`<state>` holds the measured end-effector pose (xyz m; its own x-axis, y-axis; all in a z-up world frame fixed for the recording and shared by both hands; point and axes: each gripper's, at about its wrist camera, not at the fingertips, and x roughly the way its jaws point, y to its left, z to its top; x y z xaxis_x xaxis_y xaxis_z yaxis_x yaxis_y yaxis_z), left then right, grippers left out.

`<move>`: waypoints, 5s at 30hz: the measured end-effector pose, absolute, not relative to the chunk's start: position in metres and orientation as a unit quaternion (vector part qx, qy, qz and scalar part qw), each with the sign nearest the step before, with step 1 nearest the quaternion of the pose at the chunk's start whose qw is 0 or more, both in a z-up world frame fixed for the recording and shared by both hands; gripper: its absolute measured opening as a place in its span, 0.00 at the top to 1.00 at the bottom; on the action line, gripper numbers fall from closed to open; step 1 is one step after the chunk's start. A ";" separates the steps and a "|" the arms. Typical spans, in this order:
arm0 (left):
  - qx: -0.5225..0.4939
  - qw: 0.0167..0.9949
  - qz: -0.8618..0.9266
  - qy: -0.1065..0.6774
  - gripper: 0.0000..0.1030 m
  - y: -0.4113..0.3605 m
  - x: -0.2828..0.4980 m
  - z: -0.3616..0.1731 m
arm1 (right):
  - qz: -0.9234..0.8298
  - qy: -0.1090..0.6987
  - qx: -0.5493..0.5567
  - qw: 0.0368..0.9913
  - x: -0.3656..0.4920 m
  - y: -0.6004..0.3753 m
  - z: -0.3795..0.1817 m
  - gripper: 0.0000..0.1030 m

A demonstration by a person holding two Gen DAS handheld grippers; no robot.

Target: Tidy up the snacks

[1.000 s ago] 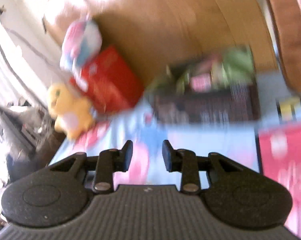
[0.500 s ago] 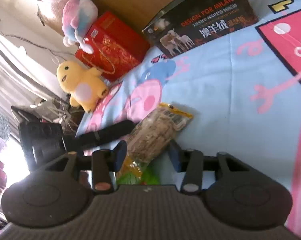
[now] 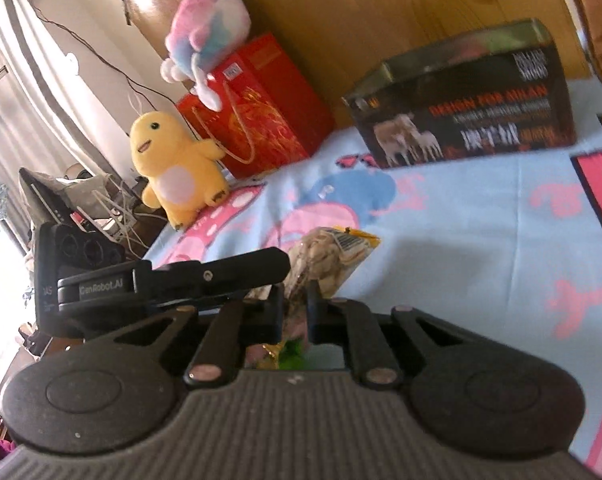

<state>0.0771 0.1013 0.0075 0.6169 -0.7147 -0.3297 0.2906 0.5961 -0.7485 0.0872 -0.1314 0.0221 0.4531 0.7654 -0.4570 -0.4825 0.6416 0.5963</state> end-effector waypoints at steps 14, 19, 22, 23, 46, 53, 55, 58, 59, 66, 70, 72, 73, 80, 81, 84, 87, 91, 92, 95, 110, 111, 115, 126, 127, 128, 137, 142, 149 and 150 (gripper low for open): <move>-0.247 0.893 -0.255 0.277 0.43 0.039 0.208 0.097 | 0.355 0.228 0.149 0.894 0.179 -0.159 0.100 0.85; -0.269 0.881 -0.265 0.284 0.43 0.061 0.179 0.078 | 0.290 0.274 0.179 0.899 0.223 -0.176 0.066 0.76; -0.267 0.877 -0.259 0.304 0.43 0.083 0.147 0.068 | 0.297 0.273 0.203 0.892 0.201 -0.192 0.051 0.75; -0.265 0.877 -0.256 0.309 0.43 0.090 0.135 0.064 | 0.305 0.278 0.210 0.886 0.191 -0.195 0.046 0.72; -0.270 0.845 -0.249 0.389 0.45 0.075 0.004 -0.004 | 0.434 0.358 0.002 0.827 -0.006 -0.111 0.010 0.52; -0.280 0.843 -0.238 0.391 0.44 0.075 0.008 -0.003 | 0.378 0.340 -0.021 0.861 0.010 -0.112 0.008 0.61; -0.284 0.844 -0.233 0.391 0.44 0.077 0.009 -0.003 | 0.378 0.338 -0.035 0.861 0.008 -0.113 0.006 0.60; -0.283 0.844 -0.231 0.393 0.44 0.077 0.009 -0.003 | 0.368 0.330 -0.057 0.867 0.000 -0.123 0.009 0.44; -0.283 0.844 -0.232 0.393 0.44 0.076 0.010 -0.003 | 0.362 0.327 -0.060 0.871 -0.003 -0.130 0.010 0.40; -0.257 0.843 -0.255 0.399 0.46 0.051 0.016 -0.003 | 0.358 0.325 -0.068 0.873 -0.003 -0.137 0.008 0.40; -0.240 0.855 -0.240 0.393 0.46 0.047 0.024 0.008 | 0.363 0.301 -0.096 0.877 -0.005 -0.120 0.009 0.60; -0.240 0.858 -0.245 0.382 0.46 0.050 0.031 0.018 | 0.361 0.294 -0.096 0.880 0.000 -0.118 0.011 0.60; -0.240 0.861 -0.248 0.375 0.46 0.050 0.036 0.025 | 0.360 0.288 -0.087 0.883 0.004 -0.120 0.014 0.60; -0.193 0.884 -0.269 0.330 0.46 0.028 0.105 0.079 | 0.329 0.216 -0.071 0.917 0.039 -0.130 0.047 0.60; -0.187 0.886 -0.271 0.327 0.46 0.023 0.118 0.084 | 0.322 0.204 -0.076 0.921 0.046 -0.132 0.052 0.60; -0.178 0.890 -0.271 0.319 0.46 0.006 0.165 0.097 | 0.299 0.181 -0.079 0.934 0.080 -0.145 0.066 0.60; -0.170 0.895 -0.260 0.319 0.40 -0.010 0.215 0.097 | 0.279 0.172 -0.064 0.943 0.123 -0.160 0.075 0.59; -0.168 0.903 -0.221 0.329 0.41 -0.015 0.256 0.082 | 0.242 0.181 -0.050 0.952 0.183 -0.174 0.068 0.44; -0.177 0.902 -0.222 0.324 0.41 -0.011 0.256 0.080 | 0.229 0.185 -0.038 0.955 0.194 -0.179 0.062 0.44; -0.180 0.910 -0.215 0.306 0.40 0.000 0.240 0.076 | 0.221 0.182 0.020 0.958 0.200 -0.201 0.049 0.43; -0.102 0.931 -0.106 0.334 0.38 -0.010 0.122 0.062 | 0.168 0.191 0.137 0.957 0.139 -0.228 0.053 0.22; -0.098 0.930 -0.099 0.339 0.38 -0.011 0.117 0.059 | 0.166 0.205 0.136 0.955 0.130 -0.225 0.047 0.22; -0.089 0.929 -0.069 0.353 0.17 -0.010 0.095 0.048 | 0.151 0.245 0.146 0.947 0.105 -0.216 0.025 0.20; -0.050 0.935 -0.019 0.351 0.10 -0.003 0.045 0.032 | 0.111 0.254 0.151 0.949 0.045 -0.200 0.006 0.18; -0.047 0.935 -0.017 0.350 0.08 -0.003 0.042 0.032 | 0.108 0.252 0.154 0.949 0.041 -0.200 0.006 0.18; -0.044 0.936 -0.015 0.349 0.06 -0.002 0.040 0.031 | 0.105 0.252 0.156 0.949 0.038 -0.200 0.005 0.18; -0.032 0.942 0.012 0.335 0.04 0.001 0.037 0.021 | 0.099 0.244 0.173 0.949 0.026 -0.203 0.001 0.18; -0.019 0.941 0.025 0.336 0.04 0.000 0.042 0.010 | 0.101 0.253 0.184 0.944 0.027 -0.205 -0.001 0.18; -0.020 0.939 0.032 0.342 0.04 0.003 0.042 0.009 | 0.105 0.255 0.189 0.942 0.027 -0.206 -0.003 0.18; -0.021 0.939 0.033 0.341 0.04 0.003 0.042 0.009 | 0.106 0.256 0.187 0.943 0.028 -0.205 -0.002 0.18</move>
